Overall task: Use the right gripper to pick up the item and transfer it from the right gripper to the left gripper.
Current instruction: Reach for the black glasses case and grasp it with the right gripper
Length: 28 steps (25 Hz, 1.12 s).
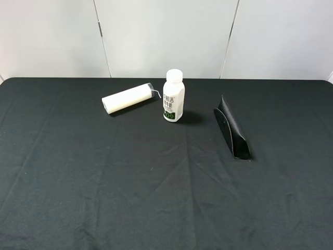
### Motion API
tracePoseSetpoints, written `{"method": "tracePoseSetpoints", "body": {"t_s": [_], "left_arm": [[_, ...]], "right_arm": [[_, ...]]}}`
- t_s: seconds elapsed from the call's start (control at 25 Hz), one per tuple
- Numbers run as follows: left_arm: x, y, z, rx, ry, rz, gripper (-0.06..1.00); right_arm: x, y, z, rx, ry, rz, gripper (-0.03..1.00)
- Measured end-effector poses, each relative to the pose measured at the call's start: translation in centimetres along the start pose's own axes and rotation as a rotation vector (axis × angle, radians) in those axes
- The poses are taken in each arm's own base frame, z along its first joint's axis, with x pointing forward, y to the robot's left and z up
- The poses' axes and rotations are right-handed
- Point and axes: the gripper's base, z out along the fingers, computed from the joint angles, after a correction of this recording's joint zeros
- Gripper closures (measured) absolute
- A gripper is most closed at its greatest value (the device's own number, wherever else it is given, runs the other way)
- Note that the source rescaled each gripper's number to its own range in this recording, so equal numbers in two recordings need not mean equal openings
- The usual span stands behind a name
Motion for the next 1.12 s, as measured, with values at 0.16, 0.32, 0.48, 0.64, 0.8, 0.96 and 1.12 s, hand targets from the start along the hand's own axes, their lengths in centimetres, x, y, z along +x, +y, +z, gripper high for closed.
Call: {"method": "tracePoseSetpoints", "body": {"t_s": [0.16, 0.32, 0.48, 0.64, 0.8, 0.96, 1.12], "left_arm": [[0.0, 0.0, 0.0, 0.0, 0.0, 0.0, -0.06], [0.0, 0.0, 0.0, 0.0, 0.0, 0.0, -0.06], [0.0, 0.0, 0.0, 0.0, 0.0, 0.0, -0.06], [0.0, 0.0, 0.0, 0.0, 0.0, 0.0, -0.06], [0.0, 0.0, 0.0, 0.0, 0.0, 0.0, -0.06], [0.0, 0.0, 0.0, 0.0, 0.0, 0.0, -0.06], [0.0, 0.0, 0.0, 0.0, 0.0, 0.0, -0.06]], "right_arm": [[0.0, 0.0, 0.0, 0.0, 0.0, 0.0, -0.03], [0.0, 0.0, 0.0, 0.0, 0.0, 0.0, -0.03], [0.0, 0.0, 0.0, 0.0, 0.0, 0.0, -0.03], [0.0, 0.0, 0.0, 0.0, 0.0, 0.0, -0.03], [0.0, 0.0, 0.0, 0.0, 0.0, 0.0, -0.03], [0.0, 0.0, 0.0, 0.0, 0.0, 0.0, -0.03], [0.0, 0.0, 0.0, 0.0, 0.0, 0.0, -0.03]]}}
